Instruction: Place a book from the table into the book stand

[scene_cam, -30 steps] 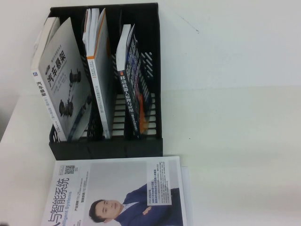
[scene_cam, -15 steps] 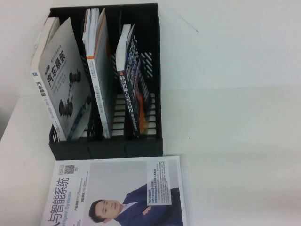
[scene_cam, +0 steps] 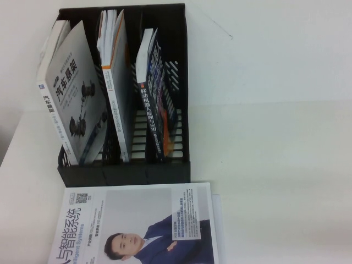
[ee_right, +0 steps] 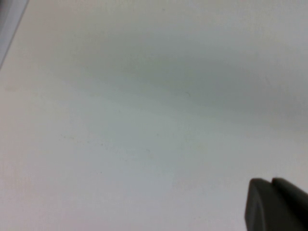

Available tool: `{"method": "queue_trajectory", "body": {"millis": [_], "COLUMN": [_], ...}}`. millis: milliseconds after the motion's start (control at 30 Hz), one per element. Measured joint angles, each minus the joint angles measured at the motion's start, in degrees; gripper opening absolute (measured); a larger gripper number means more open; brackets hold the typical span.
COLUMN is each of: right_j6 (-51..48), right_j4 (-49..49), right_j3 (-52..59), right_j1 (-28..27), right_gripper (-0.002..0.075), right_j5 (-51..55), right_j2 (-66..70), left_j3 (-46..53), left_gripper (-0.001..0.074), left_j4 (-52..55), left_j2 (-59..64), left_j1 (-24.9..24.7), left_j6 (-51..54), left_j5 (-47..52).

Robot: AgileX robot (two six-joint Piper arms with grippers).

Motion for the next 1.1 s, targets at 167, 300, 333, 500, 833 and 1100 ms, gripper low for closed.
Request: {"method": "queue_trajectory", "body": {"millis": [167, 300, 333, 500, 833, 1100], "right_j6": [0.0, 0.0, 0.0, 0.0, 0.0, 0.0], "right_j4": [0.0, 0.0, 0.0, 0.0, 0.0, 0.0], "right_j3": [0.0, 0.0, 0.0, 0.0, 0.0, 0.0], "right_j1": [0.0, 0.0, 0.0, 0.0, 0.0, 0.0], "right_gripper": [-0.0002, -0.0002, -0.0002, -0.0002, -0.0002, -0.0002], "right_j5": [0.0, 0.0, 0.0, 0.0, 0.0, 0.0], "right_j2": [0.0, 0.0, 0.0, 0.0, 0.0, 0.0], "left_j3": [0.0, 0.0, 0.0, 0.0, 0.0, -0.1], "left_gripper": [-0.0002, -0.0002, -0.0002, -0.0002, -0.0002, -0.0002], "left_j4": [-0.1, -1.0, -1.3, -1.5, -1.6, -1.7], "left_j2": [0.0, 0.0, 0.0, 0.0, 0.0, 0.0], "left_j1": [0.0, 0.0, 0.0, 0.0, 0.0, 0.0], "left_j6": [1.2, 1.2, 1.2, 1.2, 1.1, 1.1], "left_j5": [0.1, 0.1, 0.2, 0.2, 0.4, 0.4]}}
